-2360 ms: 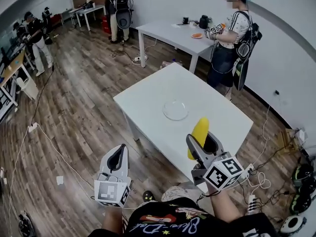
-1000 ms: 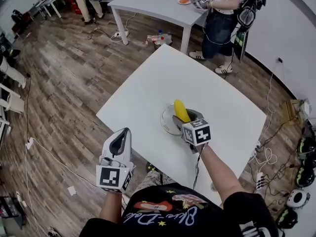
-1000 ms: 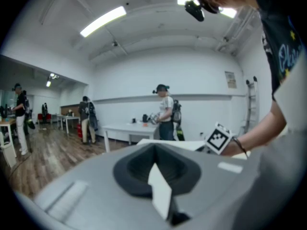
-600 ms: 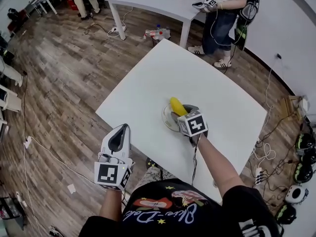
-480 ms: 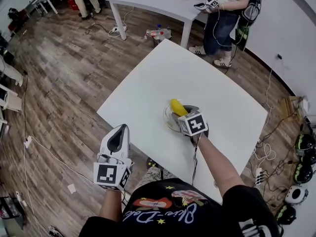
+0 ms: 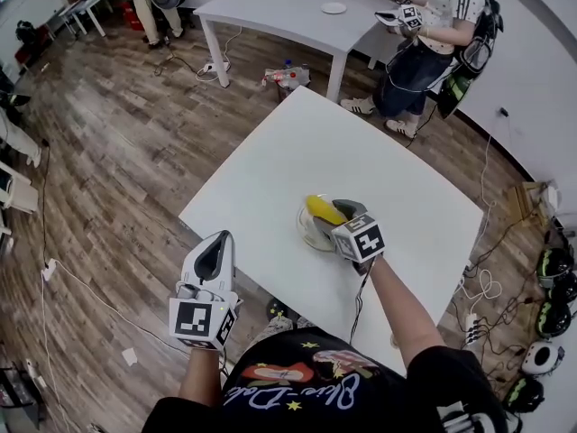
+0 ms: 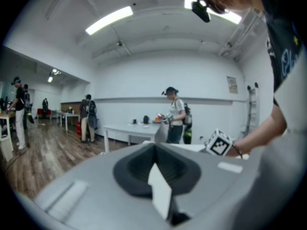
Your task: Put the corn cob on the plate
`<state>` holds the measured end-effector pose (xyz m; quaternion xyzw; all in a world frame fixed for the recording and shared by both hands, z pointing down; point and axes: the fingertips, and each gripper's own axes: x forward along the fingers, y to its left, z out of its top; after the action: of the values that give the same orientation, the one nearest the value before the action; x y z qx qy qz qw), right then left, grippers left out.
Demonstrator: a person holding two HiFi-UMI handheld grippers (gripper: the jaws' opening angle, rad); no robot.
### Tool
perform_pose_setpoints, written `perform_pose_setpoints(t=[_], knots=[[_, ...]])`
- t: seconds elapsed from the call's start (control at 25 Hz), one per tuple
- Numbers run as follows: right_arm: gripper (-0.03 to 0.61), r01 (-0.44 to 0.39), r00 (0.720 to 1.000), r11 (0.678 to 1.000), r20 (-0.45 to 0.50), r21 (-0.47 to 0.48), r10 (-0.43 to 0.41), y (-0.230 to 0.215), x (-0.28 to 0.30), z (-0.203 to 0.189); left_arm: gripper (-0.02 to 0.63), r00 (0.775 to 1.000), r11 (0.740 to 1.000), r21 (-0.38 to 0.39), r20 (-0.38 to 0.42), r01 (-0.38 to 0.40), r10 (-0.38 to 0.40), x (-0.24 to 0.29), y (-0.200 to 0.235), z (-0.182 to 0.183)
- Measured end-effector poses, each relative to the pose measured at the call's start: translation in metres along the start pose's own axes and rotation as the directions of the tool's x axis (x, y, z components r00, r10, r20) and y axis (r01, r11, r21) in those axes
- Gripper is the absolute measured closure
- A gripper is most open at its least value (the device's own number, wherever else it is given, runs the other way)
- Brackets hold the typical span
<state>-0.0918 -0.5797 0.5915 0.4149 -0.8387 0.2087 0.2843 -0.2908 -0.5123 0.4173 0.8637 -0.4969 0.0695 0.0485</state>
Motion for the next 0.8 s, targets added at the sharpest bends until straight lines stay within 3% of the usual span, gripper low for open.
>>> perform_pose_setpoints(t=[0.08, 0.2, 0.24, 0.28, 0.32, 0.36, 0.56, 0.8], knots=[[0.334, 0.025, 0.992, 1.0, 0.123, -0.018, -0.022, 0.0, -0.029, 0.026, 0.615, 1.0, 1.0, 0.007, 0.015, 0.011, -0.011, 0.002, -0.002, 0.007], [0.335, 0.105, 0.938, 0.994, 0.33, 0.03, -0.109, 0.001, -0.088, 0.066, 0.615, 0.998, 0.999, 0.02, 0.043, 0.036, -0.037, 0.005, -0.007, 0.016], [0.358, 0.141, 0.914, 0.988, 0.374, 0.068, -0.156, 0.0, -0.107, 0.074, 0.615, 0.998, 0.999, 0.026, 0.05, 0.048, -0.049, 0.007, -0.01, 0.018], [0.485, 0.172, 0.893, 0.979, 0.403, 0.108, -0.201, 0.0, -0.125, 0.079, 0.615, 0.997, 0.998, 0.032, 0.055, 0.06, -0.062, 0.01, -0.013, 0.02], [0.549, 0.191, 0.875, 0.971, 0.424, 0.141, -0.233, 0.002, -0.141, 0.083, 0.615, 0.995, 0.997, 0.036, 0.059, 0.073, -0.075, 0.012, -0.017, 0.022], [0.562, 0.198, 0.862, 0.967, 0.441, 0.16, -0.25, 0.006, -0.154, 0.086, 0.615, 0.994, 0.996, 0.04, 0.065, 0.086, -0.088, 0.015, -0.02, 0.024], [0.563, 0.236, 0.826, 0.96, 0.489, 0.154, -0.281, 0.021, -0.186, 0.095, 0.615, 0.986, 0.989, 0.06, 0.095, 0.133, -0.138, 0.024, -0.036, 0.035], [0.565, 0.27, 0.818, 0.955, 0.494, 0.124, -0.295, 0.022, -0.195, 0.097, 0.615, 0.979, 0.98, 0.106, 0.102, 0.166, -0.176, 0.031, -0.049, 0.041]])
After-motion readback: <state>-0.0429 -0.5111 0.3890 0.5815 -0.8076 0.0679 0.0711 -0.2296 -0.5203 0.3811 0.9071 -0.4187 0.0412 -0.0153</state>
